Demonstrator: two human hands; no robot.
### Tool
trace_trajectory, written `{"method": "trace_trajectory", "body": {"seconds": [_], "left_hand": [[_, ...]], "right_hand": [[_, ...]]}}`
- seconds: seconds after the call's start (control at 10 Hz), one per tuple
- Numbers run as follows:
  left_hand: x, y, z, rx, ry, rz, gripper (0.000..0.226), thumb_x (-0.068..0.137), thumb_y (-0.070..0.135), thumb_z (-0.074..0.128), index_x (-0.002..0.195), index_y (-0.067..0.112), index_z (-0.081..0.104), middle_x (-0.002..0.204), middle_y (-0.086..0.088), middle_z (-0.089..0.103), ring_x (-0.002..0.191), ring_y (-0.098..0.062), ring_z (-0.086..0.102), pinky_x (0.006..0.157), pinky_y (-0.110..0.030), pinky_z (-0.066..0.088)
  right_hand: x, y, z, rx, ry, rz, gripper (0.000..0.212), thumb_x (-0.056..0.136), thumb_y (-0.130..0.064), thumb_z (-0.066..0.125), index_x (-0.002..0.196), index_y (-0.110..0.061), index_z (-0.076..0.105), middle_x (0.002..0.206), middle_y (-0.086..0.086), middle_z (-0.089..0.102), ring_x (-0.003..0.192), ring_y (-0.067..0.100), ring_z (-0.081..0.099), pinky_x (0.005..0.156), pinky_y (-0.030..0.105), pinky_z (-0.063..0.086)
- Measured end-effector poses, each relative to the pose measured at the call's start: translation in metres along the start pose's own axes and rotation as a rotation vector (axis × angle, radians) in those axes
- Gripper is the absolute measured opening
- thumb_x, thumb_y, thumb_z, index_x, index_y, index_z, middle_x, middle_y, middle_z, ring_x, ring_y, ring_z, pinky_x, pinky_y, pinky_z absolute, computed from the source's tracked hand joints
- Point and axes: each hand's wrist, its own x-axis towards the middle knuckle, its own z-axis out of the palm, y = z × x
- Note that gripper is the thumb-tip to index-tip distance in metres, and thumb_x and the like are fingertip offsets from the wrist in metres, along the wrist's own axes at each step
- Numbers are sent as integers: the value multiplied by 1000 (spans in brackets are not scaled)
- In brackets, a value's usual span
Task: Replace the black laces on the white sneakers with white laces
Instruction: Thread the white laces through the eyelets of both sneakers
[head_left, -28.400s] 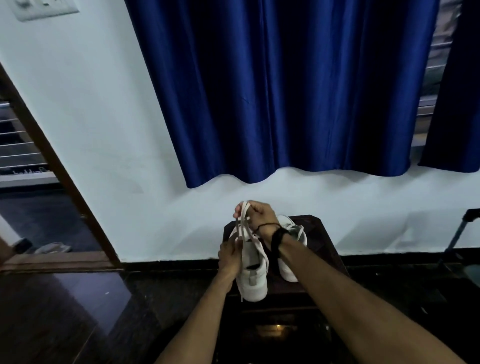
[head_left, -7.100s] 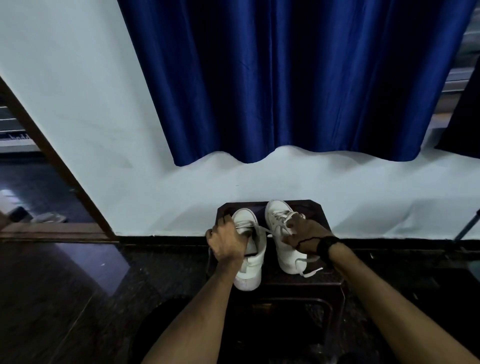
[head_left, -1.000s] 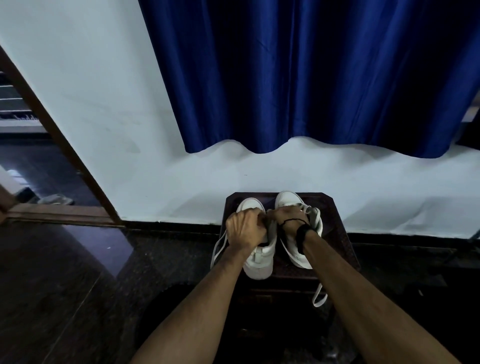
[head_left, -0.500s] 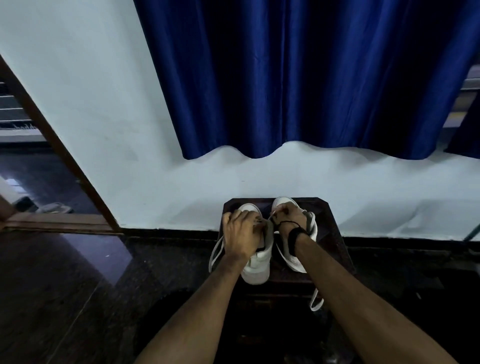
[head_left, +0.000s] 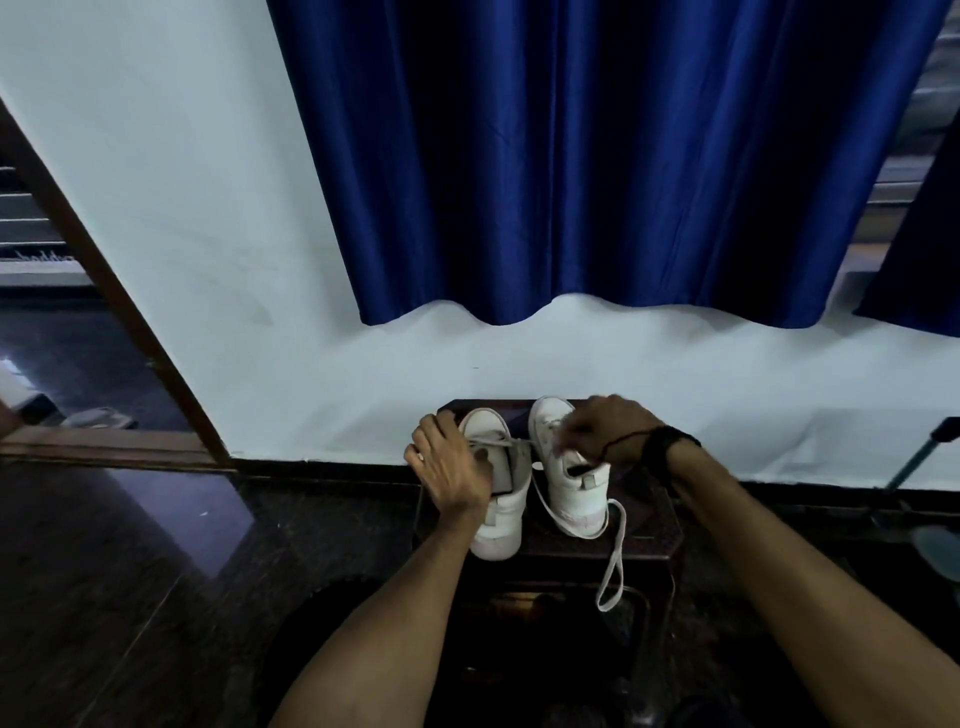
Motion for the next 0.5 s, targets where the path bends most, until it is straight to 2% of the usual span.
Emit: {"method": "trace_trajectory", "body": {"seconds": [0.1, 0.2, 0.3, 0.4, 0.5], "left_hand": [[-1, 1, 0, -15, 2, -20, 71, 50, 32, 85, 110, 18, 48, 110, -4, 49, 104, -26, 46, 88, -38, 35], [-1, 0, 1, -25, -22, -59, 69, 55, 36, 85, 110, 18, 49, 110, -4, 52, 104, -25, 50, 86, -38, 37], [0, -1, 5, -70, -82, -96, 59, 66, 36, 81, 113, 17, 50, 108, -4, 60, 101, -26, 60, 84, -41, 40], [1, -2, 7, -102, -99, -116, 42, 76, 28, 73, 110, 18, 51, 101, -4, 67, 92, -26, 67, 81, -39, 44], [1, -2, 8, -120, -95, -130, 35, 77, 21, 70, 106, 18, 52, 96, -3, 69, 89, -27, 69, 80, -38, 45]], "right_hand": [[-14, 0, -8, 867, 420, -128, 22, 93, -15, 57, 77, -23, 69, 107, -2, 65, 99, 15, 61, 84, 25, 46], [-32, -10, -22, 1871, 242, -195, 22, 95, -18, 47, 75, -12, 51, 108, 15, 64, 97, 23, 64, 74, 29, 50], [-38, -10, -22, 1428, 42, 78, 22, 99, -18, 42, 81, -9, 50, 92, 13, 65, 54, 17, 59, 44, 22, 39], [-29, -7, -1, 96, -8, 254, 25, 96, -29, 49, 106, -8, 56, 113, 17, 63, 98, 31, 63, 73, 29, 45], [-32, -10, 11, -59, 58, 383, 45, 91, -35, 54, 124, -8, 39, 123, 16, 58, 114, 32, 57, 81, 35, 44]]}}
